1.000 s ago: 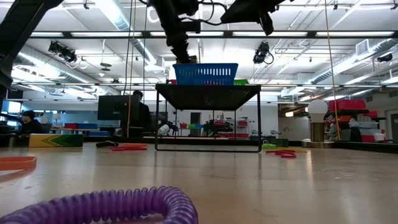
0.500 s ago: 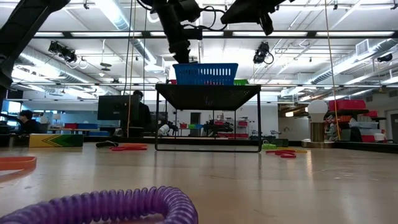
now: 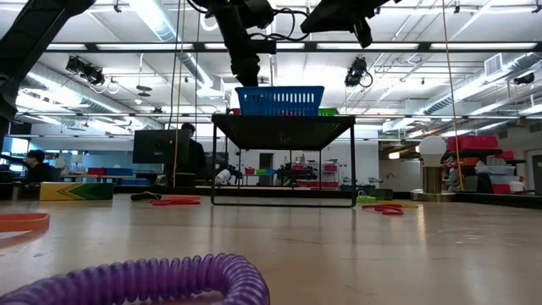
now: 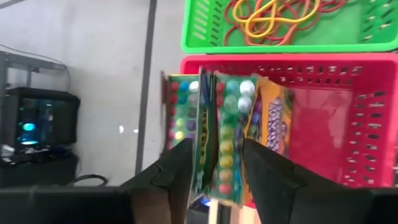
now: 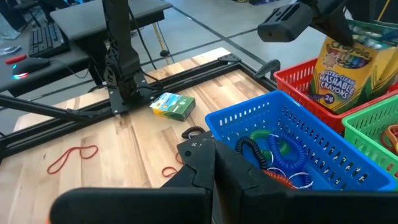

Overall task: Pick & Place Office Desk Supplies
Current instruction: Put the yellow crayon box into the red bin on the shelf

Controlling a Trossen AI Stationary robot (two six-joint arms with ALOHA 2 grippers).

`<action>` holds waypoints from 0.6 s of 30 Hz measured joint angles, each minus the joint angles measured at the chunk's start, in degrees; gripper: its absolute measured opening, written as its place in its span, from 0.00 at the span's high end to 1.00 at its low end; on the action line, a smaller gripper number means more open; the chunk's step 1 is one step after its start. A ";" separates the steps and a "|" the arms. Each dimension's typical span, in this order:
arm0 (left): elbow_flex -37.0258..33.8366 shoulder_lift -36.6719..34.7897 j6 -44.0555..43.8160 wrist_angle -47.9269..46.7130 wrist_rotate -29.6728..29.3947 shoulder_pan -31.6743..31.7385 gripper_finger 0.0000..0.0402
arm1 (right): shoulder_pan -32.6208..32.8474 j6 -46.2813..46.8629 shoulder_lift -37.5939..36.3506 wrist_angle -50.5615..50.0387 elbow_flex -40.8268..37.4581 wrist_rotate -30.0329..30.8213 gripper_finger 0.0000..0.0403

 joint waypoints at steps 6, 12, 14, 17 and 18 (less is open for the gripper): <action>0.03 -0.02 -0.20 0.32 -0.45 0.00 0.56 | 0.00 0.00 0.00 0.00 -0.04 0.00 0.97; 3.37 -0.04 -1.16 -0.67 -0.45 0.00 0.52 | 0.00 0.01 0.00 0.00 -0.04 0.00 0.97; 5.40 -0.04 -2.08 -0.95 -0.35 0.00 0.52 | 0.00 0.21 0.00 0.00 -0.04 -0.12 0.97; 9.15 -0.12 -2.96 -2.73 0.18 0.09 0.53 | -0.27 0.57 0.00 -0.04 -0.04 -0.66 0.97; 10.42 -0.13 -4.27 -3.59 0.20 0.10 0.54 | -0.45 1.04 0.00 -0.02 -0.04 -1.03 0.97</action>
